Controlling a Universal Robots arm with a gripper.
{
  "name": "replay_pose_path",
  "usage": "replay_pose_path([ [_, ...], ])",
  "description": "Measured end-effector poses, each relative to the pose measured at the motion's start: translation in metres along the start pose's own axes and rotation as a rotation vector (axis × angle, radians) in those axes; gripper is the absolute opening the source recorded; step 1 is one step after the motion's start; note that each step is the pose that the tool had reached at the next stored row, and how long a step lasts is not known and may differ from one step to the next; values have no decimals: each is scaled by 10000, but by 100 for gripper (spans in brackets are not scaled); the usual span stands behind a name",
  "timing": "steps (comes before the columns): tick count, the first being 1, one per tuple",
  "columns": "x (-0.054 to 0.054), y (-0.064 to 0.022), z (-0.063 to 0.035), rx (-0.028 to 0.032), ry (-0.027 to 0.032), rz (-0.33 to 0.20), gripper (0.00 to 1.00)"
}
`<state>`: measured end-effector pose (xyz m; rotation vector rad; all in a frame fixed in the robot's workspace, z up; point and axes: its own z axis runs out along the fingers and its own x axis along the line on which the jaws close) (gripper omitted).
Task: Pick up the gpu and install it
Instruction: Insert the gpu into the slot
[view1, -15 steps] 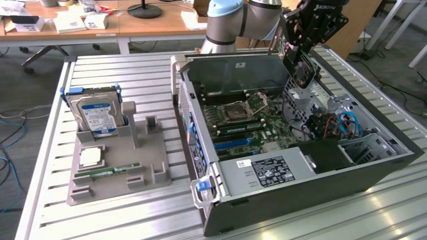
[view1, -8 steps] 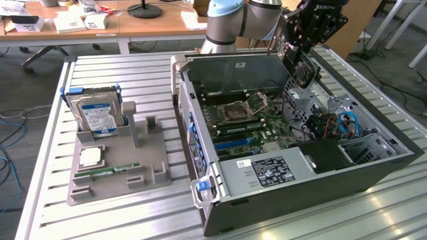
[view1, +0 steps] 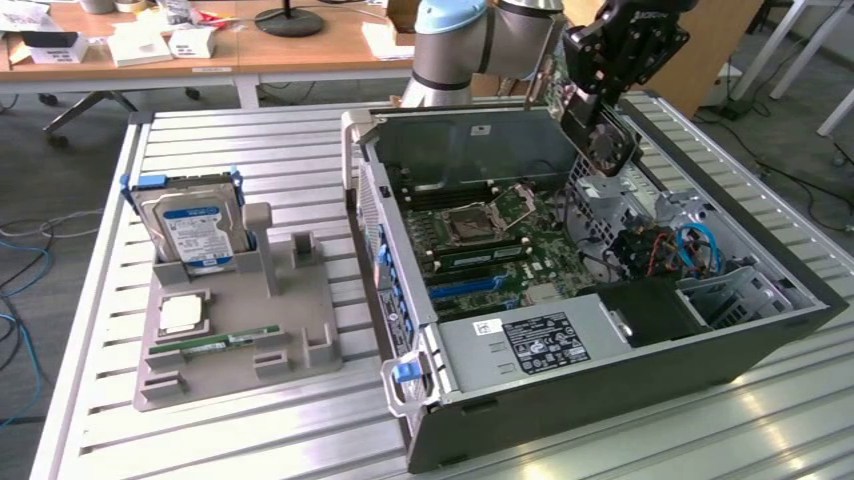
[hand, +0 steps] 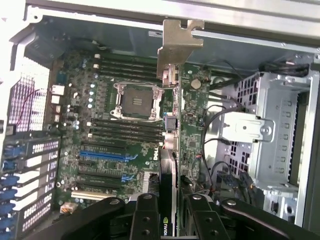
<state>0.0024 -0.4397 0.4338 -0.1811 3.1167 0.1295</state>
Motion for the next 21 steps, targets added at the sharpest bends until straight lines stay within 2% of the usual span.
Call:
replay_pose_path([
  [21,1,-1,9,-45,310,-3743,26],
])
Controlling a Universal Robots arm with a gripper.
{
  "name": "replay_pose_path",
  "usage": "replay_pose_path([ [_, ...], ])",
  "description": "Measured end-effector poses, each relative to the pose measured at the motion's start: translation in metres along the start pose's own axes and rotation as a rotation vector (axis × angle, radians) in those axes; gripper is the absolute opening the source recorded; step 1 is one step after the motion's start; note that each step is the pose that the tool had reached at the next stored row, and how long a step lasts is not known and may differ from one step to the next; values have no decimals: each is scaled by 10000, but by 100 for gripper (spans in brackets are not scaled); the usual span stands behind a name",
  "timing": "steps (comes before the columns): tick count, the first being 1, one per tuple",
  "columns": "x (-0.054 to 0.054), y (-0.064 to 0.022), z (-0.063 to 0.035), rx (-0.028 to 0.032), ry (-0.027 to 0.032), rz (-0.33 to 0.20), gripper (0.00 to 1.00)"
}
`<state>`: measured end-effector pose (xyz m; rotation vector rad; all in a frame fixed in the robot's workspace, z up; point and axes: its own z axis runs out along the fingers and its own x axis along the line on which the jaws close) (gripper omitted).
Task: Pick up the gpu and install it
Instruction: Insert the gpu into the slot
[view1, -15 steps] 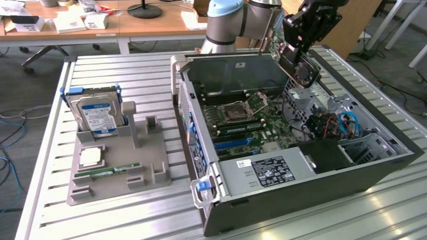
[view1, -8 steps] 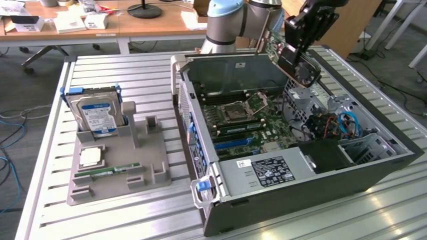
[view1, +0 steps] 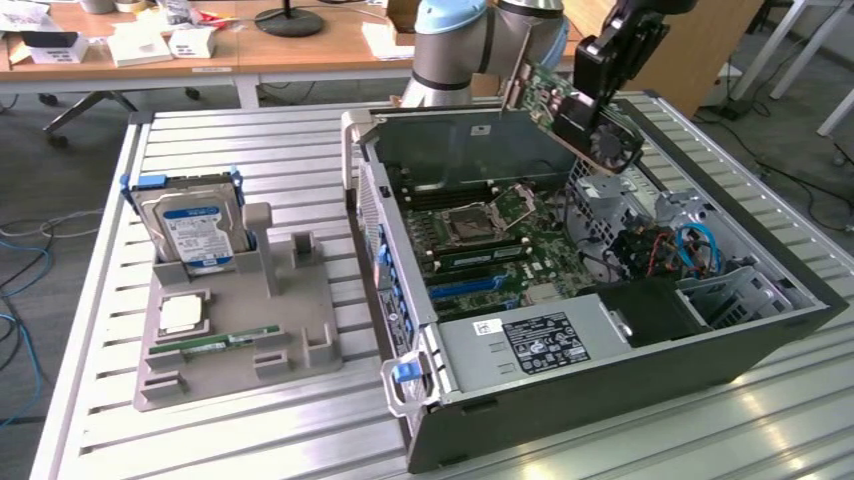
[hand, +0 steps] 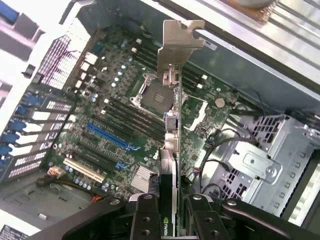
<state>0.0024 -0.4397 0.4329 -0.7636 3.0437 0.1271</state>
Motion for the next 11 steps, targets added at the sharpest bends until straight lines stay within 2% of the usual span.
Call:
replay_pose_path([
  [11,0,0,5,-38,157,-1983,26],
])
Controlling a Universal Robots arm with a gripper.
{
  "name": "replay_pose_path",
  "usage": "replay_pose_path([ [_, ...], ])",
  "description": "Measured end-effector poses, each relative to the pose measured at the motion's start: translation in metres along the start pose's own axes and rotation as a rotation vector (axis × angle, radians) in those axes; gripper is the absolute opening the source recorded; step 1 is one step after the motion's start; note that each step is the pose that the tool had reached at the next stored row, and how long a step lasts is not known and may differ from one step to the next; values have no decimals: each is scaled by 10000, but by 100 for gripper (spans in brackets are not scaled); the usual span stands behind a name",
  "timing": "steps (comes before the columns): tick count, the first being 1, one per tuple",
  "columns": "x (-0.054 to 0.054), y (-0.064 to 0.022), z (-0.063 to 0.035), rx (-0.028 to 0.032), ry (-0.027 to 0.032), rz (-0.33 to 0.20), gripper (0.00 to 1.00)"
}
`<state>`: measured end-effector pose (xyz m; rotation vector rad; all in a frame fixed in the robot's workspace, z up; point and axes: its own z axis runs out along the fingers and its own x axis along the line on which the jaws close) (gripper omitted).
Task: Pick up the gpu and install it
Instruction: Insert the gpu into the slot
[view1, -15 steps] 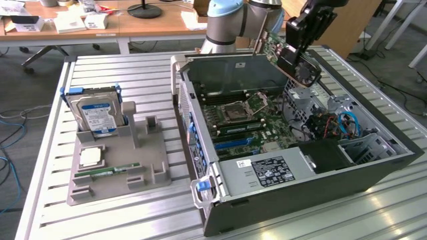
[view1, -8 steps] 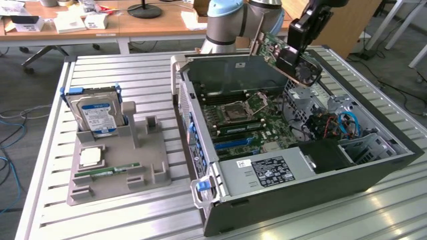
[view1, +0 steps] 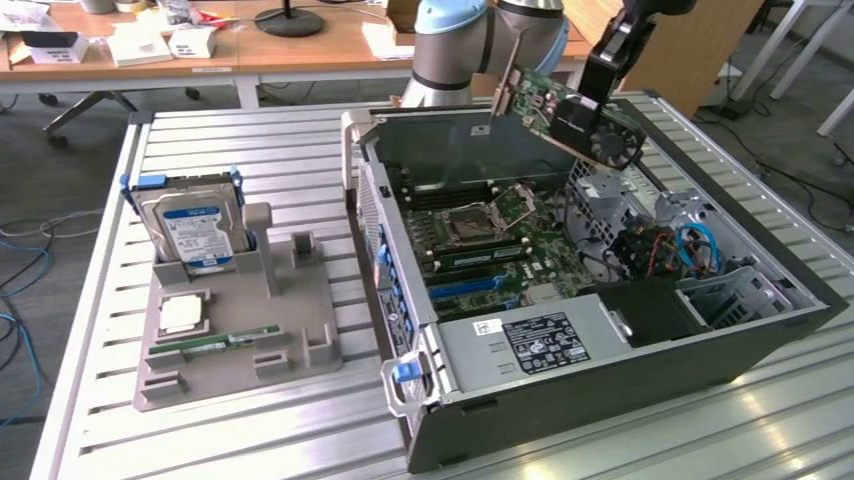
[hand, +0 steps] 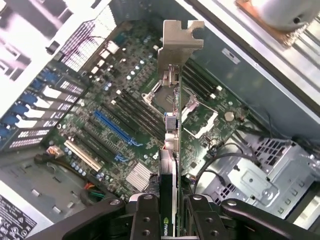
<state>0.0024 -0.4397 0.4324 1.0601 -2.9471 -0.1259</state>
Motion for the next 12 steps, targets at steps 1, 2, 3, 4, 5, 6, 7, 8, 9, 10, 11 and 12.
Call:
replay_pose_path([
  [1,0,0,0,-4,14,-179,26],
  [2,0,0,1,-7,28,-359,26],
  [3,0,0,1,-12,43,-553,26],
  [4,0,0,2,-15,57,-734,26],
  [5,0,0,2,-19,71,-913,26],
  [6,0,0,2,-23,86,-1093,26],
  [7,0,0,3,-26,99,-1270,26],
  [8,0,0,3,-30,113,-1442,26],
  [9,0,0,3,-33,126,-1615,26],
  [10,0,0,3,-35,138,-1744,26],
  [11,0,0,3,-36,140,-1787,26],
  [12,0,0,3,-36,141,-1794,26],
])
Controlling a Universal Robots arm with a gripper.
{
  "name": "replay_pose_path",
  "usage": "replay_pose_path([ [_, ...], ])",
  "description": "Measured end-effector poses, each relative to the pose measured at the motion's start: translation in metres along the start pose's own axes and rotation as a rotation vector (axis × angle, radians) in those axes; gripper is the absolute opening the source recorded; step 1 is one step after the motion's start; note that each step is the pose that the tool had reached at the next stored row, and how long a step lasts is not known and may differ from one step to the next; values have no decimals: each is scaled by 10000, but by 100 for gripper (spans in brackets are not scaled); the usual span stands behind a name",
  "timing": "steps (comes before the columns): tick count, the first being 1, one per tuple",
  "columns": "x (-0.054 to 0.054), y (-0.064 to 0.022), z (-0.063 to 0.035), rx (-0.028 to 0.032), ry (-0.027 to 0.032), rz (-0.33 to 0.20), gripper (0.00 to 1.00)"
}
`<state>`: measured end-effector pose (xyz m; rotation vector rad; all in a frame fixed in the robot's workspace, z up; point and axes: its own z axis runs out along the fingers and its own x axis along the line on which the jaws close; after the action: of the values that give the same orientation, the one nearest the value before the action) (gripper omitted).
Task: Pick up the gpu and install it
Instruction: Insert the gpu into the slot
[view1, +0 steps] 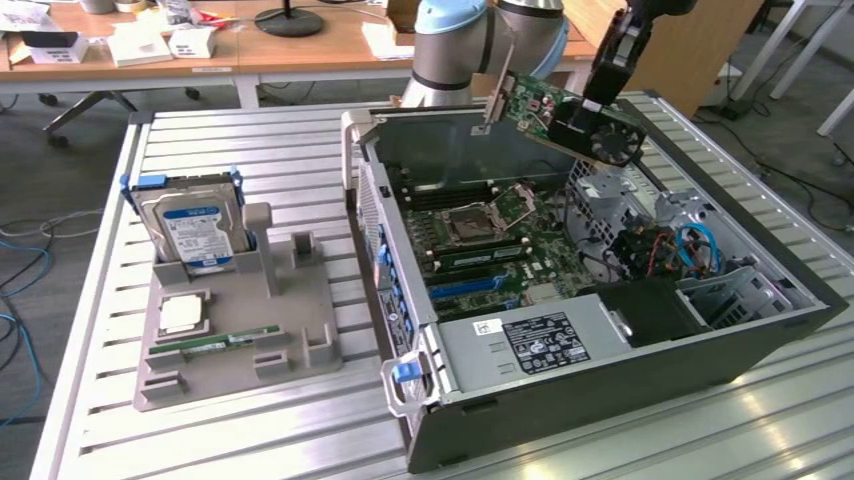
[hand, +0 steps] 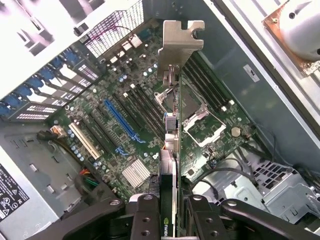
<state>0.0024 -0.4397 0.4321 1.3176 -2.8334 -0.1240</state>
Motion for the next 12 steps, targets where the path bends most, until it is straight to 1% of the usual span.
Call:
replay_pose_path([
  [4,0,0,1,0,-1,-2,26],
  [5,0,0,0,-6,-9,-2,26],
  [7,-1,0,1,-31,-54,-5,26],
  [8,-1,0,0,-37,-68,-7,26],
  [12,0,0,1,-41,-66,-89,26],
])
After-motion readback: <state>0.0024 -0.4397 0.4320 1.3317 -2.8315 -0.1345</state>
